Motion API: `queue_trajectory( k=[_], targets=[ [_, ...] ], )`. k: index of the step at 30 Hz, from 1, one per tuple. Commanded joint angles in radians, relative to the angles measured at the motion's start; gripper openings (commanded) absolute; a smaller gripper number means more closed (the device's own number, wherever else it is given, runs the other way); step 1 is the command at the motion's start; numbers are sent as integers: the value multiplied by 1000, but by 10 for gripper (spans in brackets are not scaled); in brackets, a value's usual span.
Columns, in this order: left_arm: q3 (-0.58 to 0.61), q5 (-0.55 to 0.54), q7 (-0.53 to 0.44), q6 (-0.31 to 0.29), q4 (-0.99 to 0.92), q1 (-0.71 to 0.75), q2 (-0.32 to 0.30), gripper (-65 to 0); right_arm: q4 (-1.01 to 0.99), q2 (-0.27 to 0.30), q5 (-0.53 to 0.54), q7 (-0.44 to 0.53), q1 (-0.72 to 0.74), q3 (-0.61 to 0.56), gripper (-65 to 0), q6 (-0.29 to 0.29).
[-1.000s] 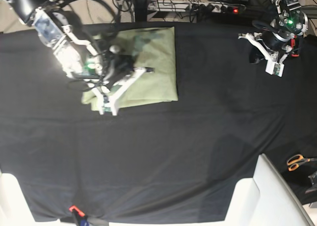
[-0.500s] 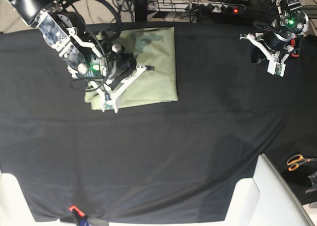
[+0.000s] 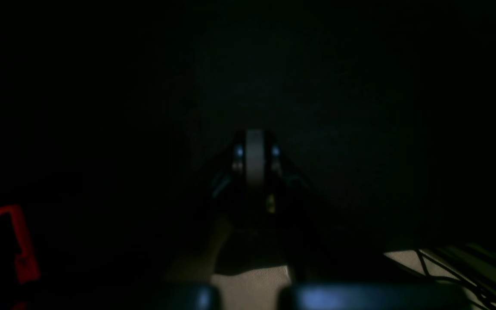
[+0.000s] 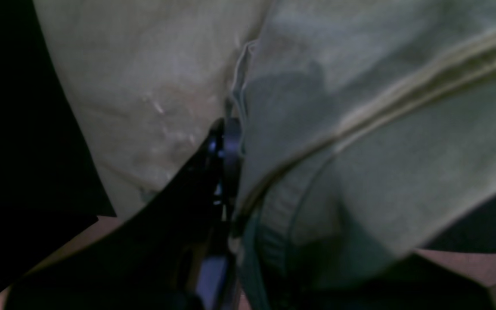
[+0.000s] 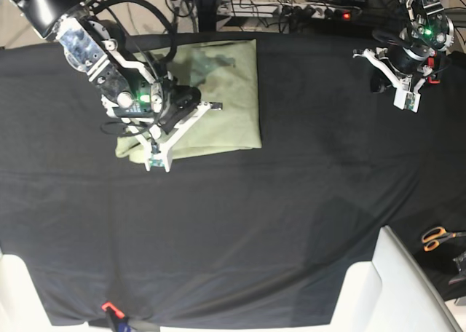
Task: Fold the T-shirt properly
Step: 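Press the folded bundle flat with the right gripper and release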
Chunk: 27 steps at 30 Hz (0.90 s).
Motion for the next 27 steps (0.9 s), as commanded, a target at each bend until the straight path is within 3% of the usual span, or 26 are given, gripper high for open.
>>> queue_trajectory(
  k=[1,5,11,15,18,23,25,27],
  targets=[
    [-7,-10,-17,-5,14,0,-14,-650,14,-7,-3,15,13,4,-650,1],
    [-7,-10,-17,-5,12,0,-14,-650,14,-13,-2,19,13,4,-615,1],
    [-7,-10,-19,-5,-44,-2,-20,-650,16,-45,-2,19,13,3,-275,1],
    [-7,-10,-19,-5,-51,-2,-20,-650,16,-51,-2,19,13,7,-267,6],
    [-9,-10,-19,-5,-48,-4,-25,-650,14,-66,-2,19,13,10,-267,76],
    [-9,-10,-19,-5,-51,-28,-37,-650,10,-100,-2,19,14,4,-267,81],
    [-9,-10,-19,-5,-46,-30,-37,-650,-10,-119,-2,13,14,4,-267,124],
    [-9,-10,-19,-5,-41,-31,-38,-650,-36,-146,-2,13,13,6,-267,235]
  ],
)
